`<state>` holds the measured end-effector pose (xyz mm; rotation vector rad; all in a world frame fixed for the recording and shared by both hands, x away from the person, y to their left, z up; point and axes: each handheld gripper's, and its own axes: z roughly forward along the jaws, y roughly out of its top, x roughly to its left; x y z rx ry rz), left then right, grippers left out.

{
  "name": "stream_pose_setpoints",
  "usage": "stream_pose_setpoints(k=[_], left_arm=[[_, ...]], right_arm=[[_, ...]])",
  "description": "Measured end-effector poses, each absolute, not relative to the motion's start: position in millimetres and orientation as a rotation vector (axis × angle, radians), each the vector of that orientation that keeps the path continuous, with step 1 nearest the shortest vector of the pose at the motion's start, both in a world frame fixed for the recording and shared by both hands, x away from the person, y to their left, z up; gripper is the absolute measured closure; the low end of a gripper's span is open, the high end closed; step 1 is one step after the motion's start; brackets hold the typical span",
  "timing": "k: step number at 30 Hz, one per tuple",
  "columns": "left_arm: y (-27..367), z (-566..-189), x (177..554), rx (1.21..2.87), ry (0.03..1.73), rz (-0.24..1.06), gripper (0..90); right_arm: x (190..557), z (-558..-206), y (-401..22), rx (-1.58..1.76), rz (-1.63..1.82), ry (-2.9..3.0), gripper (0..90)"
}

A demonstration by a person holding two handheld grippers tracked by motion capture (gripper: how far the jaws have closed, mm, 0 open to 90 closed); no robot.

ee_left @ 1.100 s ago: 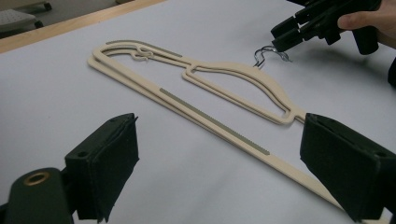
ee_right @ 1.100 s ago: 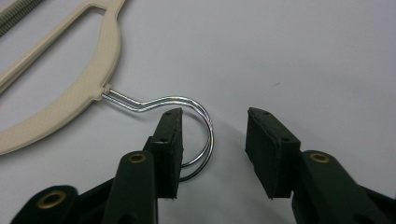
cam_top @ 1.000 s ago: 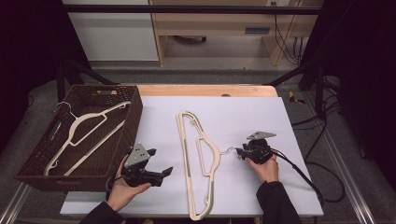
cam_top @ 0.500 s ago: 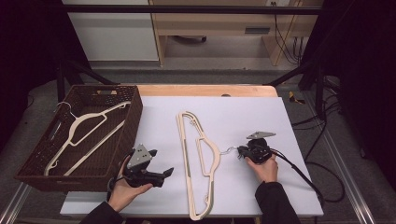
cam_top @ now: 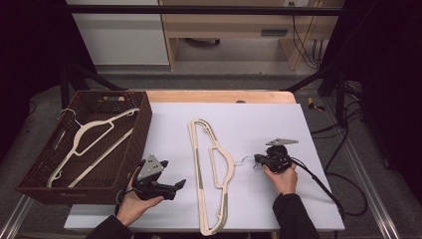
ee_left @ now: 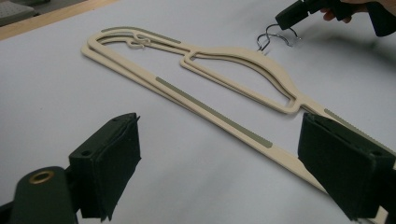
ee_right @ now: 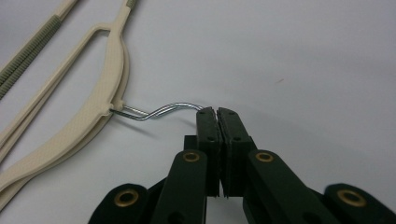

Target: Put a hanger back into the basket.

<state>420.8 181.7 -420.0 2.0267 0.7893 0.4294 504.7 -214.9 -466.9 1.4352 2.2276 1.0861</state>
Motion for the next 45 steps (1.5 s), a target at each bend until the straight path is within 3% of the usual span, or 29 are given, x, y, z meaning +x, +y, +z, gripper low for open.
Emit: stream_pose_setpoints(k=[14, 31, 45], left_arm=[[163, -407, 419, 2.009, 0.75, 0.414, 13.1], [80, -414, 450, 2.093, 0.7, 0.298, 17.5], [34, -451, 470, 2.203, 0.72, 0.178, 43.5]], right_arm=[[486, -432, -210, 1.365, 1.155, 2.168, 89.2], [479, -416, -207, 1.314, 1.199, 2.156, 89.2], [476, -414, -207, 1.328, 1.215, 2.155, 89.2]])
